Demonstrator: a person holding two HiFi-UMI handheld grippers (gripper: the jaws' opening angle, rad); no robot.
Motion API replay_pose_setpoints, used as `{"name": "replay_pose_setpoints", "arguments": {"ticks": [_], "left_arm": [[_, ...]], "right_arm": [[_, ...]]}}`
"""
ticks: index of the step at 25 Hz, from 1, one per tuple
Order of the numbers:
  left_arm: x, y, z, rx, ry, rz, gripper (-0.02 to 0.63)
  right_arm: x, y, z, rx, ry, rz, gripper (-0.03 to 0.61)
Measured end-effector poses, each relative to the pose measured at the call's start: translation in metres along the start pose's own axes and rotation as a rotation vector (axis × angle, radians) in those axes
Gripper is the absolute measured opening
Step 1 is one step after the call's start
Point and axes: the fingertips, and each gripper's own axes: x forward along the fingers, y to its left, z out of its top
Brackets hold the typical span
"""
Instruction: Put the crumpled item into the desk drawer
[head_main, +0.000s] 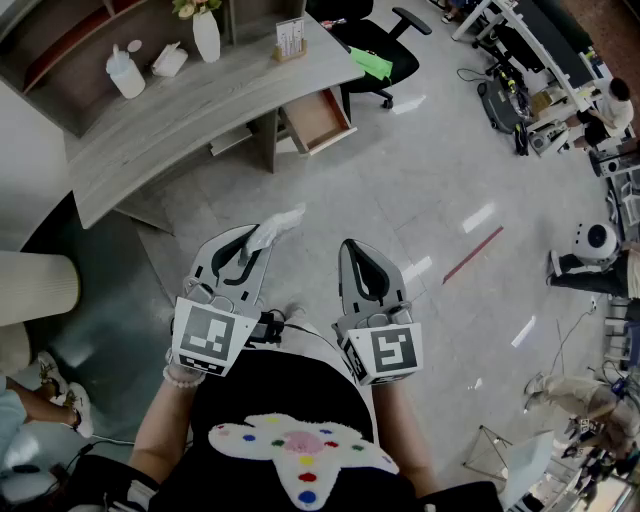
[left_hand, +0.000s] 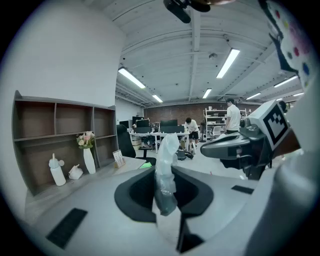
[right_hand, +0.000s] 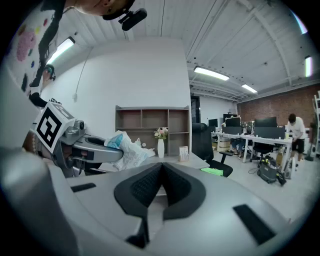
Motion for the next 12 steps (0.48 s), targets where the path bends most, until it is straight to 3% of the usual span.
{"name": "replay_pose_setpoints", "arguments": {"ticks": [12], "left_arm": [[0.0042, -0.0015, 0.0003, 0.004, -0.001, 0.009, 0.061]], "right_arm": [[0.0007, -0.0065, -0.0035, -0.022, -0.002, 0.000, 0.002]]}}
